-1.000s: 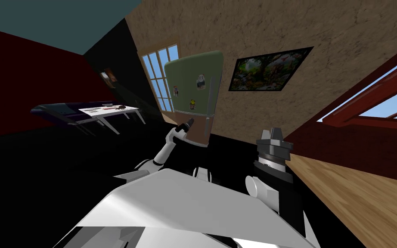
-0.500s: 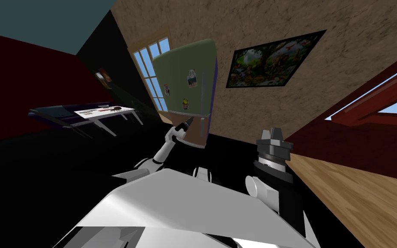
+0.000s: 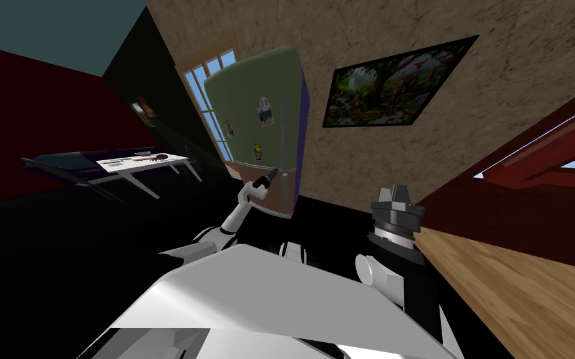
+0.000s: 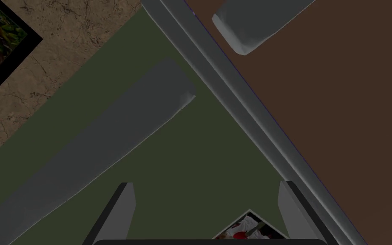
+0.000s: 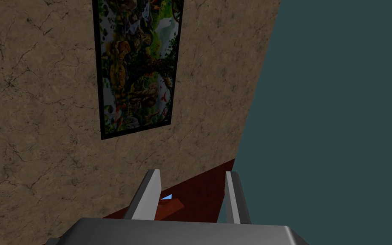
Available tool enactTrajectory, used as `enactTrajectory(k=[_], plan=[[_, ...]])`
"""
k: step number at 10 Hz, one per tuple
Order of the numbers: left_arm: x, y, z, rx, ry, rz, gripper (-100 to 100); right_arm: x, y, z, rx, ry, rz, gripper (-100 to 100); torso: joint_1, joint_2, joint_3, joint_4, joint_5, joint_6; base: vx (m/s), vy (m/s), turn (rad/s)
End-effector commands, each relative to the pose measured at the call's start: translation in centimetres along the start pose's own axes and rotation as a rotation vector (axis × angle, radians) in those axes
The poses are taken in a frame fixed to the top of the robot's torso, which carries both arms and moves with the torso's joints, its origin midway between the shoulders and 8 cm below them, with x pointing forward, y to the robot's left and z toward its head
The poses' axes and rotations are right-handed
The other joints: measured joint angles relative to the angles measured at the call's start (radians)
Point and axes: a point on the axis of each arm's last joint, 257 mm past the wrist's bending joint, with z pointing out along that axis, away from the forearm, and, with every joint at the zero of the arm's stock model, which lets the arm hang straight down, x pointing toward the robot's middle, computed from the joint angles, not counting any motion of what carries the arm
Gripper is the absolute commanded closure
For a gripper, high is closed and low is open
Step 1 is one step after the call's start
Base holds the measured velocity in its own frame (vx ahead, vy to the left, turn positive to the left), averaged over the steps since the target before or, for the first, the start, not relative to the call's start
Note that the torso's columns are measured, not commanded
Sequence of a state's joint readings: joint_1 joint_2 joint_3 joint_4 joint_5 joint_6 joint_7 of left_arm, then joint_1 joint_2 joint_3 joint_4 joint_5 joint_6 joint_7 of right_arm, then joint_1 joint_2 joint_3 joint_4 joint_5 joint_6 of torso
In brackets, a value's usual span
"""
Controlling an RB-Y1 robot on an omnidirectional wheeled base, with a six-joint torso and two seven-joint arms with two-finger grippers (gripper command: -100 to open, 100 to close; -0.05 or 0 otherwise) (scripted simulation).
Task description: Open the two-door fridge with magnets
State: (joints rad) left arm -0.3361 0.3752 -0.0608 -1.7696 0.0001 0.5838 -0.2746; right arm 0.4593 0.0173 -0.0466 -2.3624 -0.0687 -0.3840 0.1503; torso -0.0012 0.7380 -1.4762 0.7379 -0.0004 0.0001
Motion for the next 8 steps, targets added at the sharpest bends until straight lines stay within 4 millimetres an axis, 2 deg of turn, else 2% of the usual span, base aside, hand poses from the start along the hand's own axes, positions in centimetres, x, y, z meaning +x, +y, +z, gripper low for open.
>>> enactTrajectory(k=[1,5,7,8], plan=[[-1.3,0.8,0.4,-0.027,-0.026,0.043,-100,0.0,0.0,0.0,0.0,0.0,0.0,0,0.002,0.001,0.001,0.0,0.001,0.0,0.153,-0.149,-0.001],[-3.3,2.0,0.8,-0.065,-0.061,0.1,-100,0.0,0.0,0.0,0.0,0.0,0.0,0,0.001,0.001,0.0,0.0,0.0,0.0,0.179,-0.168,0.001],[-2.9,1.8,0.7,-0.06,-0.056,0.092,-100,0.0,0.0,0.0,0.0,0.0,0.0,0,0.006,0.004,0.003,0.001,0.002,0.0,0.053,-0.048,0.002],[-2.9,1.8,0.7,-0.059,-0.056,0.092,100,0.0,0.0,0.0,0.0,0.0,0.0,0,0.007,0.007,0.004,0.002,0.002,0.0,0.007,-0.008,0.011]])
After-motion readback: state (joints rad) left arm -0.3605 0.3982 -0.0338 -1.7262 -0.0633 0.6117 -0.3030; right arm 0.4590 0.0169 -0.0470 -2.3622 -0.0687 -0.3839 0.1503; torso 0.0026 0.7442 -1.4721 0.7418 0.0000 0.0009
